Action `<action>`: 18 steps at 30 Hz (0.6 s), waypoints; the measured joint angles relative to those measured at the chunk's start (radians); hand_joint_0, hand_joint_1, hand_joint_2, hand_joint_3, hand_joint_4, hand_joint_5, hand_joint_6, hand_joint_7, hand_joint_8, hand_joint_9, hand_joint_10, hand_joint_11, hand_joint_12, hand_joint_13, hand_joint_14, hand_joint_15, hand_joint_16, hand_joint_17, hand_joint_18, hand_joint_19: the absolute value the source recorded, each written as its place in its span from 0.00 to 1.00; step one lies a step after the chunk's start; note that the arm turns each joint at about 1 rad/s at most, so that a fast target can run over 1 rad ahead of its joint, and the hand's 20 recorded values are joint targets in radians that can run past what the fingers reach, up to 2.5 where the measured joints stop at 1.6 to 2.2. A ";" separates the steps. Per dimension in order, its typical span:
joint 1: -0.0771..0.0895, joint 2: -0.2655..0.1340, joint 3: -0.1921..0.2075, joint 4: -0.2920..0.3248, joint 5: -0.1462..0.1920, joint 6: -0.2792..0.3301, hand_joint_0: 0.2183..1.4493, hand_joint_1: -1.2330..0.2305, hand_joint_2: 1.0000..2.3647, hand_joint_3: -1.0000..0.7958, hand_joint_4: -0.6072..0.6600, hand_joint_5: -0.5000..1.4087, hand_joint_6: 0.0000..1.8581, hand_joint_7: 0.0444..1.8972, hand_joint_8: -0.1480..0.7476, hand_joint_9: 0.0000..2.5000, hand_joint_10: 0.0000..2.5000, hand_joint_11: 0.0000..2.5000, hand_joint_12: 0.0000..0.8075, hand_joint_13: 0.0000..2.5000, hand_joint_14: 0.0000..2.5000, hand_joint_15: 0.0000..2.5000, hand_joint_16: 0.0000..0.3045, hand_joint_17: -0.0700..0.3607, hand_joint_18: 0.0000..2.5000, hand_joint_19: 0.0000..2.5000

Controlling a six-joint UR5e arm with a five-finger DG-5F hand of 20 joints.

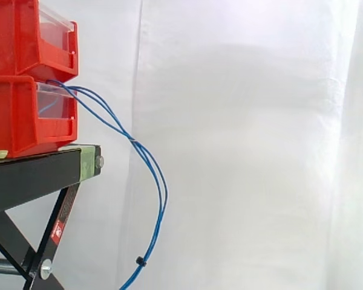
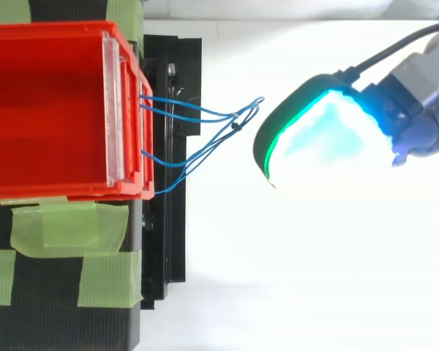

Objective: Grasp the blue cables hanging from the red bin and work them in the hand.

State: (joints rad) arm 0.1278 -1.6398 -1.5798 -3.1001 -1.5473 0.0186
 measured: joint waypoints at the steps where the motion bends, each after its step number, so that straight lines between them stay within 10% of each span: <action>1: 0.001 0.000 0.000 -0.001 0.000 0.000 0.50 0.46 0.00 0.07 0.65 0.13 0.00 0.33 0.51 0.11 0.00 0.02 0.37 0.05 0.00 0.05 0.13 0.36 0.00 0.01; 18: 0.007 0.000 0.000 -0.024 -0.005 0.001 0.50 0.46 0.00 0.07 0.66 0.15 0.00 0.33 0.51 0.12 0.00 0.02 0.38 0.06 0.00 0.05 0.13 0.37 0.00 0.01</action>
State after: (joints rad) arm 0.1351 -1.6395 -1.5799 -3.1241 -1.5524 0.0197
